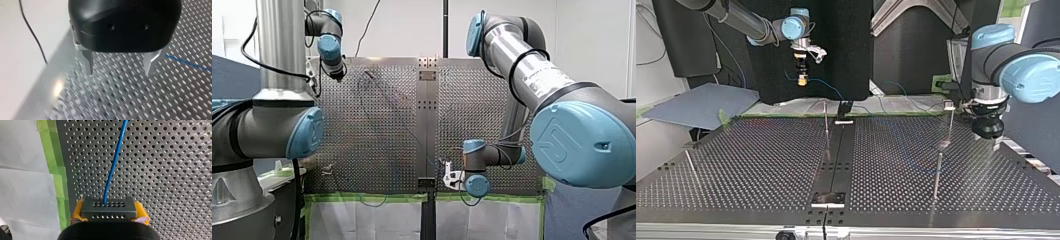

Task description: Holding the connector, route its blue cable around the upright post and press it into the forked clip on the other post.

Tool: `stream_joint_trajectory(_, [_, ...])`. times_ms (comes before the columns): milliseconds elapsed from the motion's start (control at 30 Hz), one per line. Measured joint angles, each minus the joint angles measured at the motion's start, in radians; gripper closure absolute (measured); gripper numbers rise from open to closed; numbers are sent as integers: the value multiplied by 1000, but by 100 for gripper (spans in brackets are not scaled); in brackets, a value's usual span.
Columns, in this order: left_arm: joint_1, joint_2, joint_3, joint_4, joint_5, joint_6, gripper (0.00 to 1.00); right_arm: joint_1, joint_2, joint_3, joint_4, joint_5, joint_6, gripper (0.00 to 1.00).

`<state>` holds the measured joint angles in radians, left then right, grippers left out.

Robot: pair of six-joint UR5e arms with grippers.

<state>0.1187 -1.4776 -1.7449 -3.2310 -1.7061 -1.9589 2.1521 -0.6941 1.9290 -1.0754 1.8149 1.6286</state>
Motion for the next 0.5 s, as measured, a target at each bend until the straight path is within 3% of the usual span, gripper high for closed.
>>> stream_joint_trajectory(500, [-47,148,147,-148,122,22,0,-3,0,-11,-4,-1,0,100])
